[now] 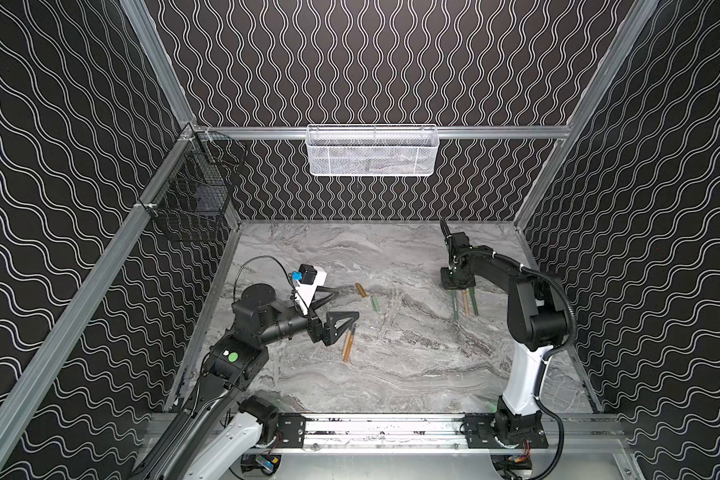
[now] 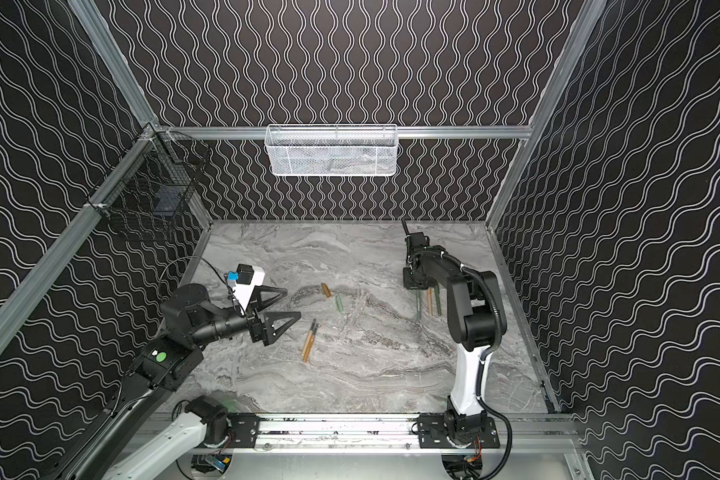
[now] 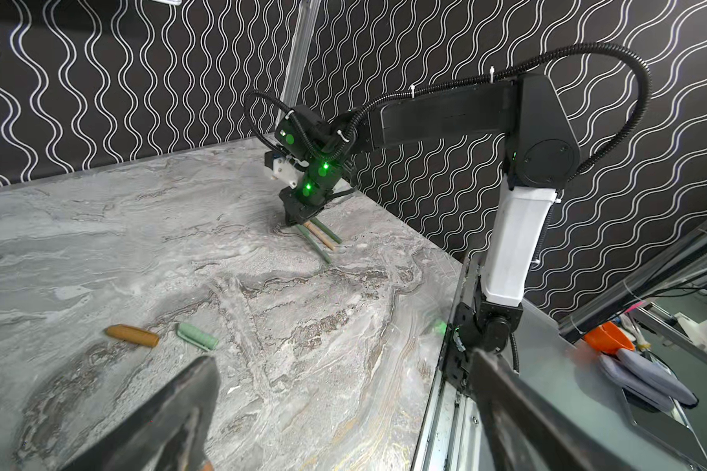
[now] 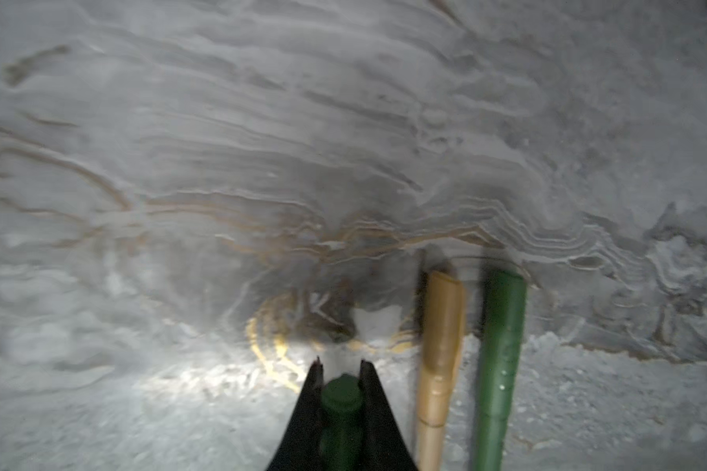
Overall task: Insert the pens into the pen caps
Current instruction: 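Lower the capped green pen onto the table with the right gripper, then open the right gripper and move it over the two wooden pens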
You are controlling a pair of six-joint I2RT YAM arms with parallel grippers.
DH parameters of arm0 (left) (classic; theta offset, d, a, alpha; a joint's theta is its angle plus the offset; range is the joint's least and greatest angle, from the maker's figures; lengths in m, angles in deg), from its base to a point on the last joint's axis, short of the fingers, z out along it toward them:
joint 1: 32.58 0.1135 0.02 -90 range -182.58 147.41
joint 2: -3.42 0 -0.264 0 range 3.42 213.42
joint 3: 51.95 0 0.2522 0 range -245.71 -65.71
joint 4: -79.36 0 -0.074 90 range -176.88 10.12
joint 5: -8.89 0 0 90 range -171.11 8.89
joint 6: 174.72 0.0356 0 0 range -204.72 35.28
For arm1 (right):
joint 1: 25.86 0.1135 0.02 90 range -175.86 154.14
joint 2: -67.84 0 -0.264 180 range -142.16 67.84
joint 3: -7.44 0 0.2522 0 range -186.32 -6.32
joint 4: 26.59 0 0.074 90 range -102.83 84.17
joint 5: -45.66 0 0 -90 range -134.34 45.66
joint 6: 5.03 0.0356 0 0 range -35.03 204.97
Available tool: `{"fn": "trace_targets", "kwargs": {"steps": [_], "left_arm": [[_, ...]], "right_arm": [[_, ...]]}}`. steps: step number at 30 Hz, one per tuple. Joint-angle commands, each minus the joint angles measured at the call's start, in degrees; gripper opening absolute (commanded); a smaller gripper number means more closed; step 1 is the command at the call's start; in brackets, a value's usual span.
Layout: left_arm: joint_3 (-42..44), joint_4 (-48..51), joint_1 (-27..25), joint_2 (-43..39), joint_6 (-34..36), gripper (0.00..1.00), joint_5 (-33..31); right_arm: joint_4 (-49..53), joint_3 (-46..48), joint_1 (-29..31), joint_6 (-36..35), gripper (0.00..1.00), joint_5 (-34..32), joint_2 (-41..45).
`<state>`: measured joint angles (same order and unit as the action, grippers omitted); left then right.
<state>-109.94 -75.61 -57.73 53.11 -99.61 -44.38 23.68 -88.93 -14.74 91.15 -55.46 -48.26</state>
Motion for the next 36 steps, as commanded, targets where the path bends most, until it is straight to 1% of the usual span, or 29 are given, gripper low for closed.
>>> {"fn": "trace_targets", "kwargs": {"steps": [1,6,11,18,20,23,27,30,36], "left_arm": [[-0.04,-0.36,0.01,-0.03,0.66,0.99,-0.50],[-0.12,-0.73,0.08,0.42,0.66,0.99,-0.51],[-0.20,-1.42,-0.01,1.39,0.39,0.99,-0.19],[-0.42,-0.14,0.00,1.01,0.65,0.99,-1.02],[-0.82,1.57,0.01,0.55,1.28,0.99,-1.75],[-1.49,5.96,-0.04,0.00,2.94,0.99,-3.57],[-2.33,12.32,0.03,-0.70,5.02,0.99,-6.78],[-3.01,16.46,0.01,-0.74,6.05,0.99,-9.16],[-3.23,20.98,-0.01,-2.43,7.49,0.99,-13.32]], "right_arm": [[2.04,-1.38,-0.90,-1.08,0.02,-1.35,-1.22],[2.65,-2.95,-1.20,-1.16,0.12,-1.33,-2.25],[2.86,-3.56,-1.23,-0.79,0.26,-1.82,-1.41],[3.33,-4.41,0.02,-1.22,0.37,-1.85,0.70],[1.66,-3.20,1.55,-2.22,0.41,0.92,2.59],[-1.65,-0.72,4.54,-3.72,0.47,11.04,5.68],[-6.56,2.07,11.26,-4.04,0.50,18.64,9.02],[-7.90,1.69,16.73,-3.14,0.51,21.84,8.46],[-7.78,-1.02,24.61,-0.60,0.54,22.79,4.12]]}}
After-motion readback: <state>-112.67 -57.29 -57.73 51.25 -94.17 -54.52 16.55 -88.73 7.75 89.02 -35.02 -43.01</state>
